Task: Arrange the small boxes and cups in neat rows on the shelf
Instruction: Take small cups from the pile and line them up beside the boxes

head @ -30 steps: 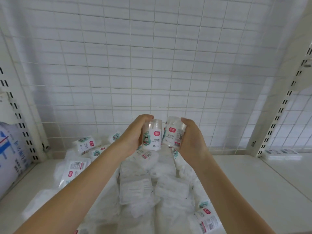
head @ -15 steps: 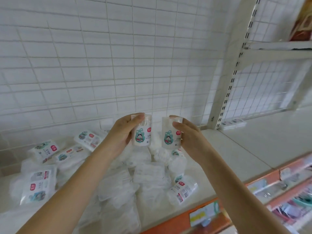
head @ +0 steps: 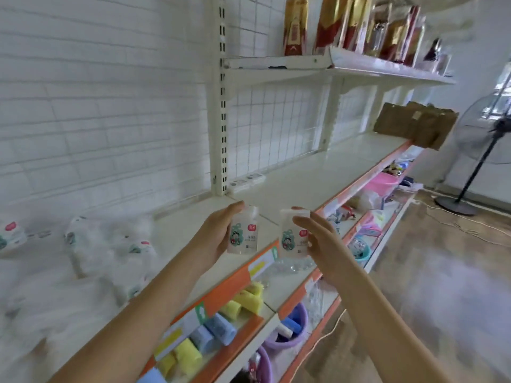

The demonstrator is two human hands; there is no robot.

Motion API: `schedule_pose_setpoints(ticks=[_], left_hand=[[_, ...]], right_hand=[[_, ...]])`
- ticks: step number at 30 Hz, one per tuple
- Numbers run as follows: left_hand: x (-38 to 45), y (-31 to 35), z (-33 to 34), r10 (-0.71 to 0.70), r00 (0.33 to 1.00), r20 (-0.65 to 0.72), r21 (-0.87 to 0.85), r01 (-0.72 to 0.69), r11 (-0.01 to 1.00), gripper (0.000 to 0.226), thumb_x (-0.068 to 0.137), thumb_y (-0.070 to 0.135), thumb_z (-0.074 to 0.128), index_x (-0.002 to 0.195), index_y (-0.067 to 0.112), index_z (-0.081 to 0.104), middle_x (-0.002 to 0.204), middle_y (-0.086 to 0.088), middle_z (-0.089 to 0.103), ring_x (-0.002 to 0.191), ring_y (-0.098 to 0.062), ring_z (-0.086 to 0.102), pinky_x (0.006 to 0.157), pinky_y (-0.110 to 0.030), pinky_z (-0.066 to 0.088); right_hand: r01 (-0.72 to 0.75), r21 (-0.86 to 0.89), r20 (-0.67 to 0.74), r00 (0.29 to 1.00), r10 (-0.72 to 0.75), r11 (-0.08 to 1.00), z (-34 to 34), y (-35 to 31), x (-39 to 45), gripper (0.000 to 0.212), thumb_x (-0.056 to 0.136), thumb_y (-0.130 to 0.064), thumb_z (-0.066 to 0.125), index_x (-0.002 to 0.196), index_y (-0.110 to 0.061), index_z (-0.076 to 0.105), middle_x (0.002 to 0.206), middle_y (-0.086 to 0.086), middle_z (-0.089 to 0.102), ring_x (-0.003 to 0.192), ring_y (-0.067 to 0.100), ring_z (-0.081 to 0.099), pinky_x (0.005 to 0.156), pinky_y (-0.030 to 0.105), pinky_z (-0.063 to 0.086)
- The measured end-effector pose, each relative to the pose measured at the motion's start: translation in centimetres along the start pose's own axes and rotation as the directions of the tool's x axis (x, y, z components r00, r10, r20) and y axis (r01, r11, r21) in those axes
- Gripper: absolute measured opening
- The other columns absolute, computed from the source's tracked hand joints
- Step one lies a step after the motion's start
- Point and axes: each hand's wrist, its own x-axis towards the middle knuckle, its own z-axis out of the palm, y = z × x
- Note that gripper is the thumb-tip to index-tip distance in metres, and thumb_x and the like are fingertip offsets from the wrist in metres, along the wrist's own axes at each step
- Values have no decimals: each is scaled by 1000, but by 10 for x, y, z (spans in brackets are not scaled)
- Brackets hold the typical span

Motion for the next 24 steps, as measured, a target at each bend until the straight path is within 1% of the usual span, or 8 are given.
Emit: schedule_pose_setpoints(ticks=[4,6,9,13,17,21,22,24], left_hand=[[31,-31,70,-142,987,77,-66,147,987,40,91,38,40,107,7,59,93,-15,63,76,-25,61,71,-35,49],[43,-44,104,-167,981,98,-106,177,978,40,90,39,40,107,9,59,93,-15,63,78,-27,59,74,-37,48],[61,-61,148,-147,985,85,-97,155,983,27,90,32,44,99,11,59,79,-10,65,73,-25,59,73,-36,47],[90,-78,192,-124,989,80,-80,131,988,18,91,24,46,93,14,60,72,-6,67,63,-19,64,65,-33,48],[129,-89,220,-114,980,161,-42,122,992,27,90,25,49,111,11,58,93,-12,69,79,-24,68,67,-34,52],[185,-89,241,-90,976,197,13,89,996,23,91,21,48,106,8,59,86,-11,70,74,-20,68,64,-31,54],[202,-87,247,-70,976,209,29,65,997,22,91,20,47,104,7,59,85,-11,69,72,-19,68,63,-30,54],[238,-80,255,-21,974,225,78,3,997,18,92,19,46,97,10,60,78,-7,67,68,-15,65,59,-26,52]], right_hand=[[-29,-46,-84,996,25,999,-79,-8,-11,62,57,-34,73,115,-15,59,98,4,68,94,20,63,72,28,47],[-40,-66,-106,994,33,997,-115,-10,-14,61,56,-33,76,112,-16,60,100,4,68,93,19,64,75,29,47],[-43,-86,-122,992,32,995,-160,-12,-15,49,66,-24,74,111,-15,60,95,2,68,88,16,65,71,28,46],[-80,-51,-151,986,72,995,-209,-9,-5,22,86,-15,60,108,-10,59,93,4,68,83,15,65,60,22,49],[-106,-47,-162,982,97,993,-247,-4,16,49,72,-26,72,115,-8,58,98,6,68,89,18,65,59,21,49],[-95,-47,-189,978,85,994,-281,-3,58,61,66,-29,76,120,-8,55,108,10,66,93,21,64,65,27,50],[-92,-59,-192,978,79,994,-290,-4,71,61,66,-31,74,120,-8,54,108,11,65,91,21,65,66,32,52],[-88,-93,-199,978,68,992,-305,-9,99,62,64,-35,69,119,-12,55,107,13,65,85,21,67,78,51,51]])
